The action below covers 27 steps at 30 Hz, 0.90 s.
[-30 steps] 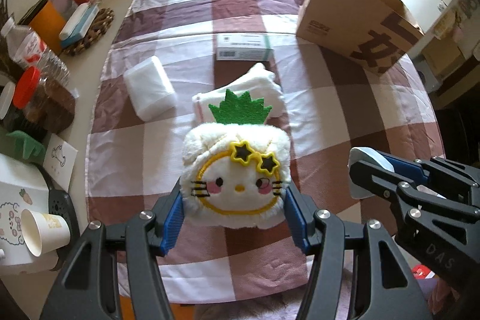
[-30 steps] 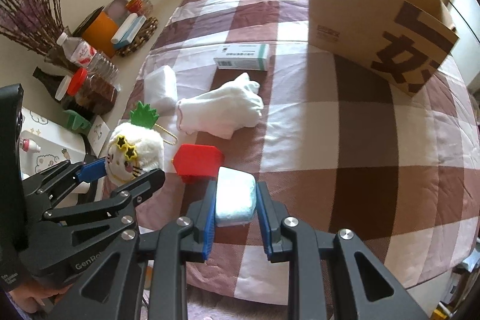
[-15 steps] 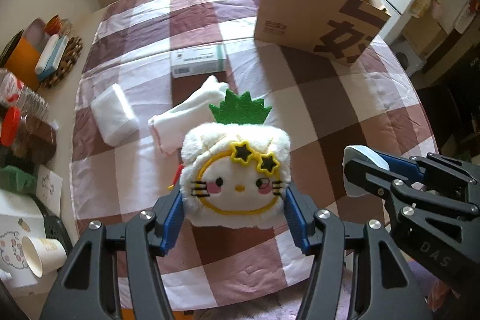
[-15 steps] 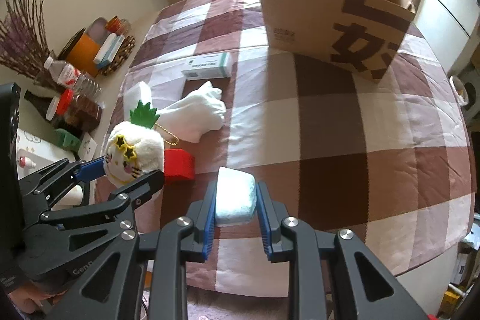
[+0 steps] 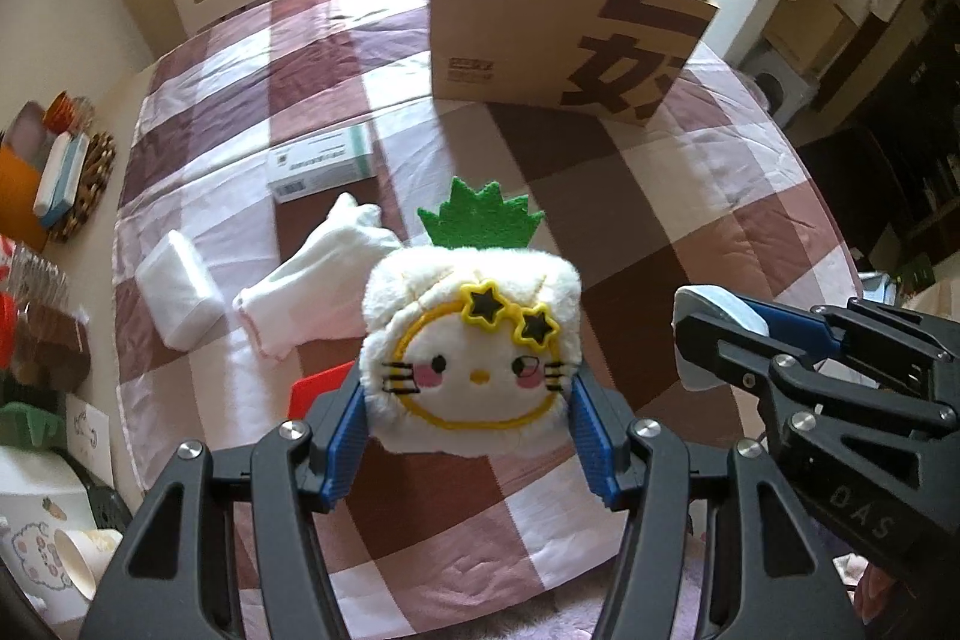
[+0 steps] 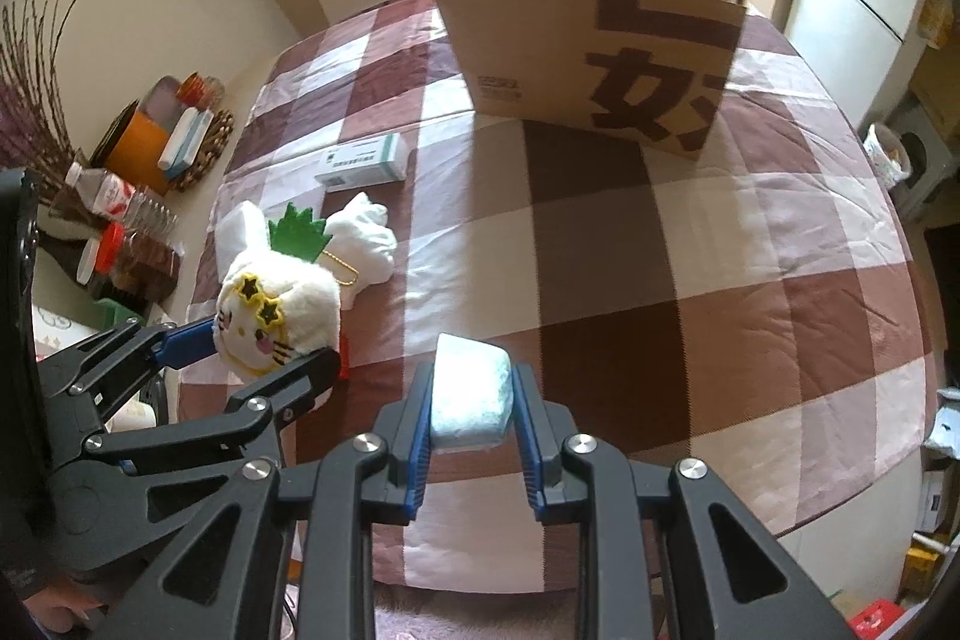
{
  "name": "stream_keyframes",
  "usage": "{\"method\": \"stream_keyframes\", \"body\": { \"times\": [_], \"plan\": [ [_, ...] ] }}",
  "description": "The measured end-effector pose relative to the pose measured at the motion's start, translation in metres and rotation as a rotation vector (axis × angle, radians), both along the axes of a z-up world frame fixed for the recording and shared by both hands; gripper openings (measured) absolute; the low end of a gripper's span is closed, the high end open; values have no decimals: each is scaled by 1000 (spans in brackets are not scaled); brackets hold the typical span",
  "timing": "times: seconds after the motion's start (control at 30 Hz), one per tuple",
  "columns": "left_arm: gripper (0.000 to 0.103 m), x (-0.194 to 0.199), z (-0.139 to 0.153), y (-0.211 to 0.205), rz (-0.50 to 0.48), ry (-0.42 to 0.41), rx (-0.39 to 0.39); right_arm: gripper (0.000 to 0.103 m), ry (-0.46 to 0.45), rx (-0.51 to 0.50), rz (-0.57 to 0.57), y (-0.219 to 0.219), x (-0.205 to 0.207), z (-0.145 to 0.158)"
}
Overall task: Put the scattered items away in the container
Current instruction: 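Carry the plush cat toward the cardboard box while the right tool carries the triangle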
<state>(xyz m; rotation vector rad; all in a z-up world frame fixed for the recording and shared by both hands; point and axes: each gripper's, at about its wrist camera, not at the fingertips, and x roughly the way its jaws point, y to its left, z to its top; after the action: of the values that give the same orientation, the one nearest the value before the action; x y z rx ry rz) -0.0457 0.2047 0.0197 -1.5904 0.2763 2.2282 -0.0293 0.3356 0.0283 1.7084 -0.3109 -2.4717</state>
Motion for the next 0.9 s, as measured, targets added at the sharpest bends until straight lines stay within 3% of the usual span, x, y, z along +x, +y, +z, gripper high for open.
{"method": "stream_keyframes", "body": {
  "times": [0.9],
  "plan": [
    [60, -4, 1, 64, -162, -3, 3, 25, -3, 2, -174, 61, 10, 0]
  ]
}}
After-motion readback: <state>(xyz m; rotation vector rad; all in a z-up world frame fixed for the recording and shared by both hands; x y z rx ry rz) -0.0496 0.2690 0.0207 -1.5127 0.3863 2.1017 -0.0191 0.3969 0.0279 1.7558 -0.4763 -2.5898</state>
